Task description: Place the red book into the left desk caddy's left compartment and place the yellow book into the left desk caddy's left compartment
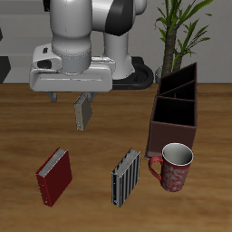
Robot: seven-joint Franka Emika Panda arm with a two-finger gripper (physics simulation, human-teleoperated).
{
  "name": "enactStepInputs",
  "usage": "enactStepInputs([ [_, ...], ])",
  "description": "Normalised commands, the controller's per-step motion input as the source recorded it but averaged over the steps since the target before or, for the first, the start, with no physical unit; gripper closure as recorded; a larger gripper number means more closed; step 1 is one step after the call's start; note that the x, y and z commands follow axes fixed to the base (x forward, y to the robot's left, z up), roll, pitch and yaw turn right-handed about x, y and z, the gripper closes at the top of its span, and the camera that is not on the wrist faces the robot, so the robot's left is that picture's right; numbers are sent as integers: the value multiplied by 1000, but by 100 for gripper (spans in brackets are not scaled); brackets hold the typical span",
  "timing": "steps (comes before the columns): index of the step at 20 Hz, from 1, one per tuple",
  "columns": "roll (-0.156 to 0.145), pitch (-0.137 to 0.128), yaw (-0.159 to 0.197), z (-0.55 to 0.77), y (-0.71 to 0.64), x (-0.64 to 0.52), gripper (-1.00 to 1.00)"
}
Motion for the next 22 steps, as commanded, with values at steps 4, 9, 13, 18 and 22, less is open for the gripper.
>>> enactStepInputs([
  [4, -14, -2, -22, -47, -205, 243, -100],
  [9, -17, 5, -58, -139, -375, 282, -100],
  [13, 21, 15, -37, -177, -254, 156, -100],
  [18, 41, 9, -52, -177, -121, 117, -100],
  [22, 73, 7, -31, -184, 52, 36, -100],
])
